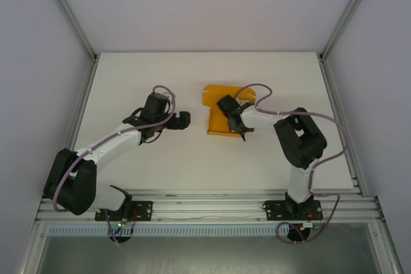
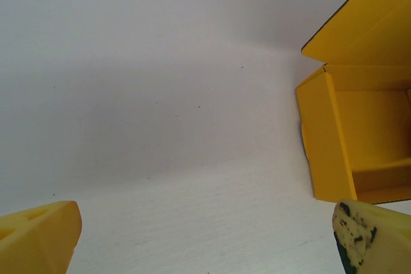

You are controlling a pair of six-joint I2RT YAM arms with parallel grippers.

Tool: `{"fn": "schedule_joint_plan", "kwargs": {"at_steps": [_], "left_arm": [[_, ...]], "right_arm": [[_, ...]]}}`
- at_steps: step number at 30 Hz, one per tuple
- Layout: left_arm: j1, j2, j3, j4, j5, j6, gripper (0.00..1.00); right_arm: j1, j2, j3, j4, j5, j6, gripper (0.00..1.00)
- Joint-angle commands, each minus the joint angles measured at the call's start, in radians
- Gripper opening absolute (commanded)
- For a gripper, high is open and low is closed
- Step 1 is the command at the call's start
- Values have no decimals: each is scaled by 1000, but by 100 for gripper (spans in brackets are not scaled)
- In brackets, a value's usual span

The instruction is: Assemble paper box

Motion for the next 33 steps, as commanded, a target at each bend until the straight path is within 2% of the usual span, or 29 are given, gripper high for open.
{"fn": "schedule_joint_plan", "kwargs": {"at_steps": [1,3,22,30,33], "left_arm": [[-6,-11,30,-15,-40,28,100],[-7,-14,33,-15,-43,32,100],[-6,-37,47,-36,-67,39,100],[-6,-56,40,-40,-62,30,100],[-6,-67,30,-36,-55,25,100]], "right_arm": [[6,160,-29,-282,9,64,20],[18,180,-29,-282,11,65,1],[64,154,119,-326,242,-21,0],[65,-21,-26,-1,-33,-120,2],[66,-88,-81,100,-131,-152,13]]}}
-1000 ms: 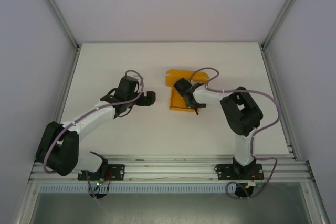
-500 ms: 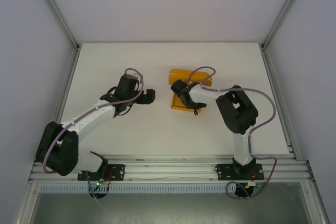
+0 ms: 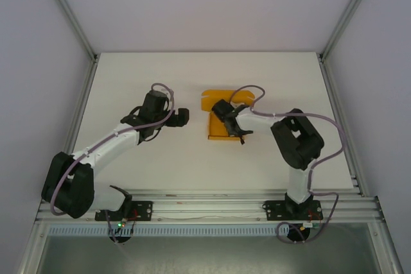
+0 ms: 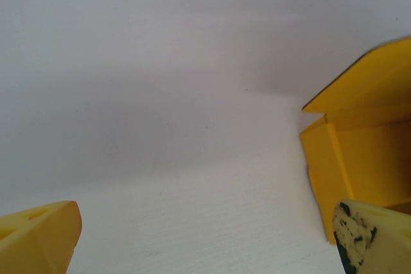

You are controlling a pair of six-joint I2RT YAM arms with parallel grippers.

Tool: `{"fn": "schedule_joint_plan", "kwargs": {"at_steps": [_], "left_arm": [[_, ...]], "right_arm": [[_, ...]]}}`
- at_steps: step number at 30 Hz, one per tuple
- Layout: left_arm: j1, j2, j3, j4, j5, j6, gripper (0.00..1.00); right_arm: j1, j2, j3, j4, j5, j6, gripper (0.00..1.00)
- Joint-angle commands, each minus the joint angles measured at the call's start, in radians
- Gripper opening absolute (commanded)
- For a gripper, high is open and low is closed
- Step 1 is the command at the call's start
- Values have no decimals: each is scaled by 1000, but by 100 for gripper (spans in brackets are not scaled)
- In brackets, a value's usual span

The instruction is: Assemble paper box

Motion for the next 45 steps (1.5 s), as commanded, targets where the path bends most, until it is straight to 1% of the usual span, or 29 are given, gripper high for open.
{"fn": "schedule_joint_plan", "kwargs": {"at_steps": [1,2,4,5,7,10,12,16,18,20,24,26,28,31,34,37,40,42,45], "left_arm": [[-7,-38,3,-20,-11,5,100],[-6,-41,2,-20,-10,2,100],[-7,-47,-2,-20,-4,1,100],[-7,-50,-5,-18,-2,1,100],[-8,-54,-7,-18,7,5,100],[-7,-52,-9,-10,24,17,100],[-7,-45,-6,-6,27,18,100],[-8,-16,18,-2,59,36,100],[-7,0,34,0,73,57,100],[-8,23,61,4,101,102,100],[-7,96,145,3,162,203,100],[-6,140,207,-19,176,244,100],[-2,189,269,-43,195,286,100],[11,262,353,-91,283,388,100],[15,320,433,-163,341,516,100],[22,358,497,-208,359,600,100],[26,407,584,-303,362,667,96],[25,441,625,-344,361,716,93],[26,507,707,-438,372,782,84]], "right_arm": [[12,-57,-57,122,-157,-66,22],[13,-70,-63,131,-160,-65,32],[12,-97,-71,133,-159,-51,46],[13,-112,-74,136,-158,-42,47],[12,-150,-88,155,-147,-24,54],[9,-203,-98,161,-122,-3,57],[7,-235,-101,163,-102,9,64],[-7,-310,-125,179,-96,-2,74],[-21,-351,-143,199,-108,-31,86],[-53,-398,-164,226,-152,-98,100],[-171,-474,-186,297,-339,-297,100],[-229,-485,-175,306,-529,-471,100],[-266,-467,-130,274,-658,-614,100],[-310,-396,-22,177,-762,-750,99],[-346,-306,93,64,-817,-854,94],[-370,-231,190,-57,-874,-956,89],[-378,-168,271,-165,-899,-1027,77],[-378,-129,315,-227,-897,-1063,71],[-380,-83,357,-267,-873,-1082,59]]}}
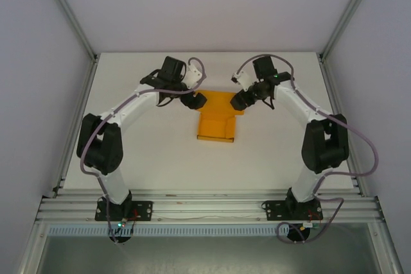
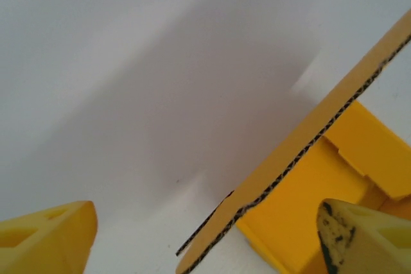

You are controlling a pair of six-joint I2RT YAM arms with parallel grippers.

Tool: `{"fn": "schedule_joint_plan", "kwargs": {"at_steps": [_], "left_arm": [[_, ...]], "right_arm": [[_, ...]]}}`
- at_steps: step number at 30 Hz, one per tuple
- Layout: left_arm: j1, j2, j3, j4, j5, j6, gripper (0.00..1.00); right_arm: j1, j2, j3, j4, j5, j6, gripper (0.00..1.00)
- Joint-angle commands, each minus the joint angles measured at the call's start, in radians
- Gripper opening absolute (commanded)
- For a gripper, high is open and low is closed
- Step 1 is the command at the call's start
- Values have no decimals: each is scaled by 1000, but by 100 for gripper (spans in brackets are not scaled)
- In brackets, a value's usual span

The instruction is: Assemble paper box

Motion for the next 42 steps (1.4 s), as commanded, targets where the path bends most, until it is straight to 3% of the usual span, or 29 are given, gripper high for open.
{"fn": "schedule_joint_plan", "kwargs": {"at_steps": [1,3,6,11,12,13,16,20,23,28,30,39,42], "left_arm": [[5,67,90,-163,36,143,80],[4,97,126,-208,39,176,75],[5,134,164,-230,24,188,61],[6,160,202,-250,27,187,22],[5,162,202,-250,33,188,6],[3,162,201,-245,30,176,0],[2,149,188,-233,19,149,0],[-5,98,129,-159,-21,67,0],[-14,41,79,-73,-87,-43,0],[-34,-14,12,53,-115,-268,0],[-51,-21,-14,86,-138,-312,0],[-70,-9,-28,66,-226,-342,0],[-70,-11,-43,71,-226,-339,0]], "right_arm": [[-2,33,53,-134,-3,-77,51],[-5,44,63,-135,3,-70,39],[-7,49,66,-136,15,-63,32],[-9,49,68,-142,24,-57,20],[-8,51,70,-148,25,-57,16],[-9,51,73,-154,30,-56,12],[-9,51,84,-162,59,-40,4],[-8,35,88,-134,86,17,3],[-8,-5,55,-31,109,138,3],[19,-69,-10,165,180,476,3],[52,-91,-47,207,210,527,3],[70,-88,-86,199,341,537,4],[69,-79,-86,197,351,539,15]]}}
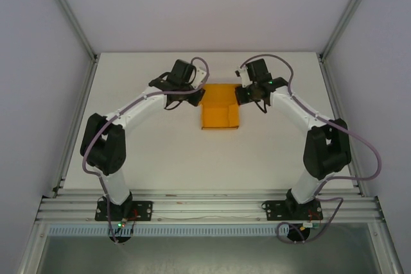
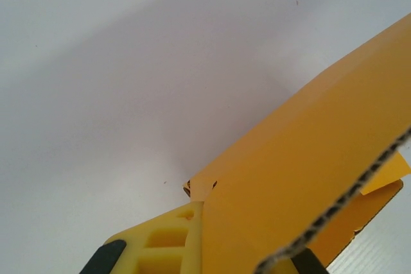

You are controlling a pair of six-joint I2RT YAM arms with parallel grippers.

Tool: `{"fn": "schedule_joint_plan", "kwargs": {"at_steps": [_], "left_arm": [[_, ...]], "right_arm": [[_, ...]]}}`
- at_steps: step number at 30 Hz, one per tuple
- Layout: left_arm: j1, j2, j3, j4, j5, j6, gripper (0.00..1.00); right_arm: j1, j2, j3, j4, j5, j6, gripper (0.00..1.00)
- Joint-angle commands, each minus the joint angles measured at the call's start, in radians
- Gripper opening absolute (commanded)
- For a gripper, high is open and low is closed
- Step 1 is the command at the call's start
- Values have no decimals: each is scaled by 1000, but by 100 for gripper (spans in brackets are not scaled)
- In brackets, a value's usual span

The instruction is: Assemble paper box

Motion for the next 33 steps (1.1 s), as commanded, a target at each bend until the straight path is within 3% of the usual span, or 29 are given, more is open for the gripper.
{"fn": "schedule_joint_plan", "kwargs": {"at_steps": [1,3,6,9,14,18,22,26,31,33], "left_arm": [[10,-6,-23,18,-46,-35,0],[10,-11,-37,27,-55,-34,0],[10,-32,-64,54,-55,-40,0],[10,-79,-111,106,-40,-41,0],[8,-187,-231,250,32,30,0],[7,-240,-272,291,91,79,0],[-5,-250,-245,235,98,94,0],[-27,-254,-250,218,85,132,0],[-36,-257,-245,204,89,130,0],[-40,-257,-245,208,78,124,0]], "right_arm": [[-9,1,-1,28,72,40,28],[-11,-1,-3,24,119,72,37],[-25,-44,-45,33,143,162,70],[-43,-137,-159,89,97,221,84],[-83,-276,-391,266,-90,166,80],[-116,-289,-443,317,-191,121,58],[-116,-252,-427,332,-335,117,60],[-116,-231,-433,367,-286,136,62],[-116,-196,-436,354,-266,127,54],[-114,-170,-430,335,-261,129,44]]}}
